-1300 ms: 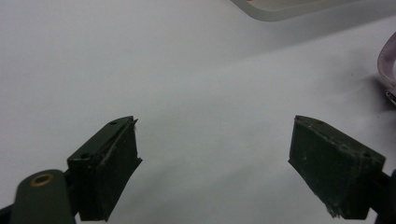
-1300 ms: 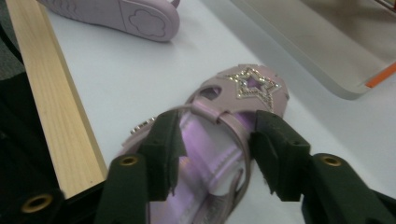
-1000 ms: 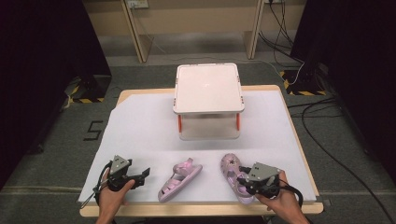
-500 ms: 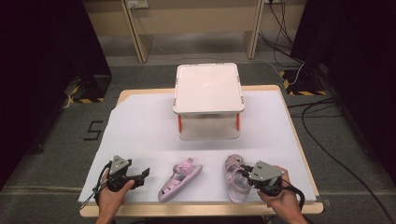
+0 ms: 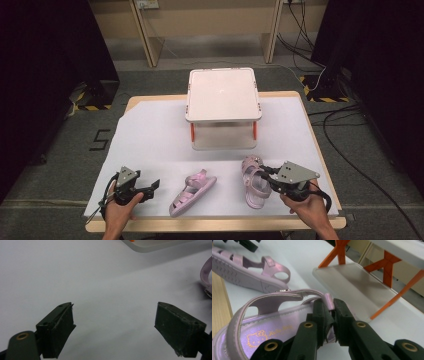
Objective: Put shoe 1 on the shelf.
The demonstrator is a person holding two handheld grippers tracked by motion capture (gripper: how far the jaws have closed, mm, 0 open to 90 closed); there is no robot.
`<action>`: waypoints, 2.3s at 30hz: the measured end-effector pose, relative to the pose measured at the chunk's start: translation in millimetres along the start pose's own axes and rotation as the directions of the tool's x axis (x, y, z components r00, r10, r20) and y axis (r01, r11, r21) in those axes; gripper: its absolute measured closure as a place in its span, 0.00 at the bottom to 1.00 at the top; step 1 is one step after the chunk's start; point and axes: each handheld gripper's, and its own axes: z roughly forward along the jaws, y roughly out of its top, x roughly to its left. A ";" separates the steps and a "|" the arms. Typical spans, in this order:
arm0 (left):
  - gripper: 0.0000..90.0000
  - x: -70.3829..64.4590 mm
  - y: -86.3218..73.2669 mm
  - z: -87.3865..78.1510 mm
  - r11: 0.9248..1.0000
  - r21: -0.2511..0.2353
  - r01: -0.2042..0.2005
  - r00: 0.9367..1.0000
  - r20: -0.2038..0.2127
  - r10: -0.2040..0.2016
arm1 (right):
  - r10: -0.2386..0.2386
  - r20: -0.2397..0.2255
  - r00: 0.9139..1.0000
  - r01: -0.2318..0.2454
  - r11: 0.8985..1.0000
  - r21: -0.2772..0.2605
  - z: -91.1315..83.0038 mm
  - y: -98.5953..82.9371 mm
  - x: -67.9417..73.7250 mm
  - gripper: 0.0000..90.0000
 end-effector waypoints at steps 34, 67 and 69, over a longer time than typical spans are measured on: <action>0.17 -0.3 -0.4 0.7 1.000 -0.002 0.001 1.000 0.000 -0.001 | -0.084 -0.110 0.990 0.067 0.985 -0.156 18.0 113.4 -25.4 0.90; 0.17 -0.2 -0.4 0.9 1.000 -0.005 0.001 1.000 0.006 -0.001 | -0.160 -0.013 0.987 0.157 0.981 -0.116 116.4 190.7 -88.9 0.90; 0.17 -0.3 -0.5 0.9 1.000 -0.004 0.001 1.000 0.005 -0.001 | -0.158 -0.011 0.987 0.155 0.981 -0.114 119.7 191.7 -90.0 0.90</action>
